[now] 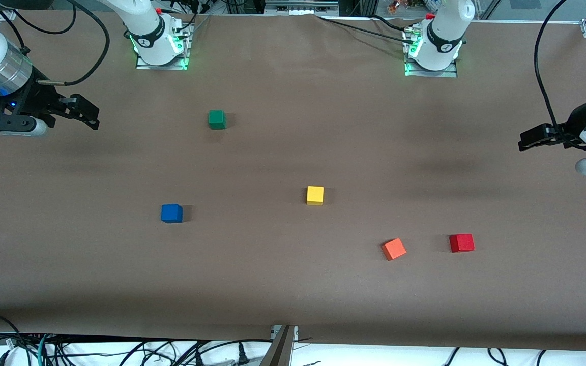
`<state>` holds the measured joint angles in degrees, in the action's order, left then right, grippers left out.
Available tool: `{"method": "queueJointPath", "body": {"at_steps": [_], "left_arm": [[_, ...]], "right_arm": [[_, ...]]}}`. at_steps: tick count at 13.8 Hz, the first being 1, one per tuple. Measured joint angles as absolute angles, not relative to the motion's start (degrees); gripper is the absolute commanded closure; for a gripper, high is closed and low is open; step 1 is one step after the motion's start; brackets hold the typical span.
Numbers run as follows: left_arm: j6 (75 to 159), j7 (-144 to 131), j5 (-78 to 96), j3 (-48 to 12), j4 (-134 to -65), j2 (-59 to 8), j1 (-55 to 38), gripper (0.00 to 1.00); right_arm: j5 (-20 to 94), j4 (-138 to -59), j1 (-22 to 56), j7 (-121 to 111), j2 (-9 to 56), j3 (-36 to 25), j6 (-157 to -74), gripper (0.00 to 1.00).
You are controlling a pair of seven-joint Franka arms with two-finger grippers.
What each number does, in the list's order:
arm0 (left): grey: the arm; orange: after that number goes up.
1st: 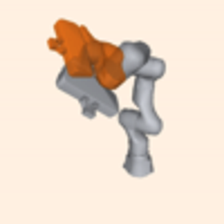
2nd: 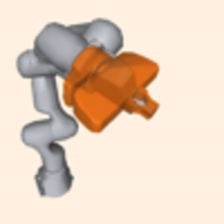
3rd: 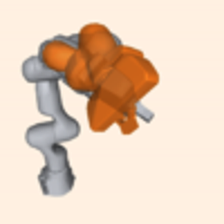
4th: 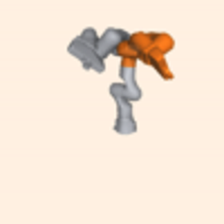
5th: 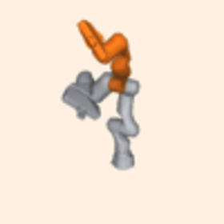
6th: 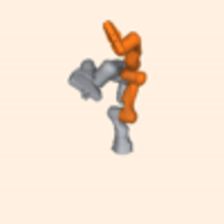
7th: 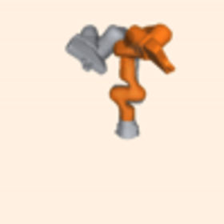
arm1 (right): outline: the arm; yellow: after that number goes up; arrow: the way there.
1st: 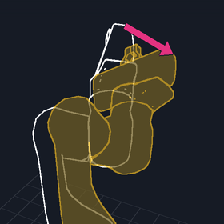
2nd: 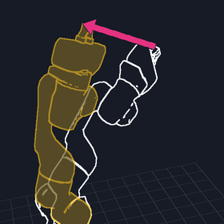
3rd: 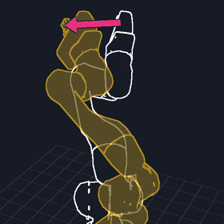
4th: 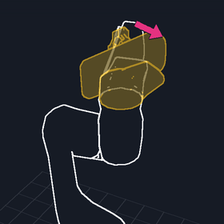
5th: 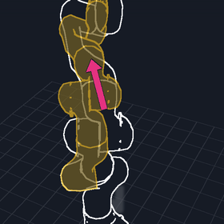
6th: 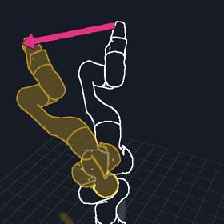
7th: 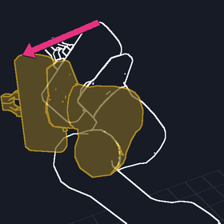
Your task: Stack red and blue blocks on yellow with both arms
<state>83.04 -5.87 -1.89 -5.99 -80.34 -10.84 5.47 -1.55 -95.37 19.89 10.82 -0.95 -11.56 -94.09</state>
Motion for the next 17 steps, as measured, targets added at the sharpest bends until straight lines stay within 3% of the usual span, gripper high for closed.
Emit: {"method": "queueJointPath", "body": {"at_steps": [10, 17], "left_arm": [[83.1, -5.9, -1.9, -5.9, -79.7, -12.6, 5.8, 0.0], [93.2, -5.9, -1.9, -5.9, -78.4, -23.7, 6.0, 0.0]], "right_arm": [[-1.5, -95.3, 19.9, 10.8, -1.0, -11.5, -94.3, 0.0], [-1.5, -95.3, 20.0, 10.8, -1.0, -11.4, -94.3, 0.0]]}}
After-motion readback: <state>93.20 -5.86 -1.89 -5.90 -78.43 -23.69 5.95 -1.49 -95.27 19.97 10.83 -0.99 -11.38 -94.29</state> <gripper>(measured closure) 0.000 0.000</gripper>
